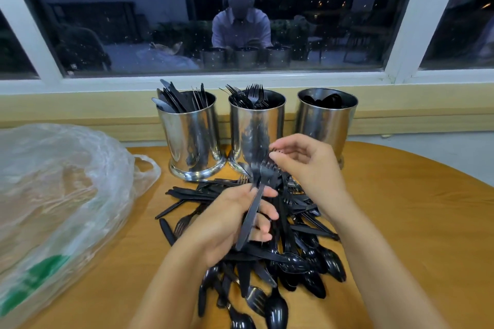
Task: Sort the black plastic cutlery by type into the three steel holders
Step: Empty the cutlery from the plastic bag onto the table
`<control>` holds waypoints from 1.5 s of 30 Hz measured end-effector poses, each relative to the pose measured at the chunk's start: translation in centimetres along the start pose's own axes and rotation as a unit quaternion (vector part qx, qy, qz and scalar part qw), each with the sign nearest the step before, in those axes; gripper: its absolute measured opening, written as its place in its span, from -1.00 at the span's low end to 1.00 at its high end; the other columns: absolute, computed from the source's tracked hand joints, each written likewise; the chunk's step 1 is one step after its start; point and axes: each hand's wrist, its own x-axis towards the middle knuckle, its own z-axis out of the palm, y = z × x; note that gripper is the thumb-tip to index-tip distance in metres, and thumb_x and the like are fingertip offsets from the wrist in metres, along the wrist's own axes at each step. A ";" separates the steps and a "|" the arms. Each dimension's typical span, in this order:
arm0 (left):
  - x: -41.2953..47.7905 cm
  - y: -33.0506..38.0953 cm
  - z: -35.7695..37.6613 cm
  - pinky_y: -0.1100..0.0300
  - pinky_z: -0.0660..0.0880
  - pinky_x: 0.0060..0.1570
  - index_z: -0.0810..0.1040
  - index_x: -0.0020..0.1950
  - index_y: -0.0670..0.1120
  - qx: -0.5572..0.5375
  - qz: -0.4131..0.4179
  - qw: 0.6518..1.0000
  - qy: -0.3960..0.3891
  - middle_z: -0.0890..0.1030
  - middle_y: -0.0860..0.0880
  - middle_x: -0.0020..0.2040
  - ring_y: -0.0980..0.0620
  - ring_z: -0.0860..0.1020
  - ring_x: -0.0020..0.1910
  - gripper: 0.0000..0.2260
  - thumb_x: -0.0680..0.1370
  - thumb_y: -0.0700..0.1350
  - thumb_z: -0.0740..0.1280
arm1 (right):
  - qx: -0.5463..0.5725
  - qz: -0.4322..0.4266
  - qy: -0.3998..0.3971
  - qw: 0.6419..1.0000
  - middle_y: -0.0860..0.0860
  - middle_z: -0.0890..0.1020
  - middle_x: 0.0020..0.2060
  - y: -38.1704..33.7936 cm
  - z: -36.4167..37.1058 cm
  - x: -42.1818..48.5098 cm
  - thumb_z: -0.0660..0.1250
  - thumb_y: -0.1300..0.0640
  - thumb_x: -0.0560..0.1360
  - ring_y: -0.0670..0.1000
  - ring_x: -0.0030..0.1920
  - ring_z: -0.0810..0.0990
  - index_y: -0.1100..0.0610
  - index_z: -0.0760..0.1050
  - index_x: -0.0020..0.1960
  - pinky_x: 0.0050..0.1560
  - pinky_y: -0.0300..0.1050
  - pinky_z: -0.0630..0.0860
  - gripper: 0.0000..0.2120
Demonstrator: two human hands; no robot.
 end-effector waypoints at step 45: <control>0.8 -1.1 0.7 0.11 0.64 -0.15 0.52 0.13 -0.16 0.111 0.068 0.990 0.045 0.69 -0.11 -0.16 -0.06 0.66 -0.26 -0.73 0.71 -0.10 0.06 | -0.018 -0.038 -0.008 0.999 -0.10 0.64 -0.23 0.5 -0.9 -1.2 0.38 0.29 0.50 -0.16 -0.26 0.59 -0.01 0.57 -0.09 -0.19 -0.27 0.56 -0.81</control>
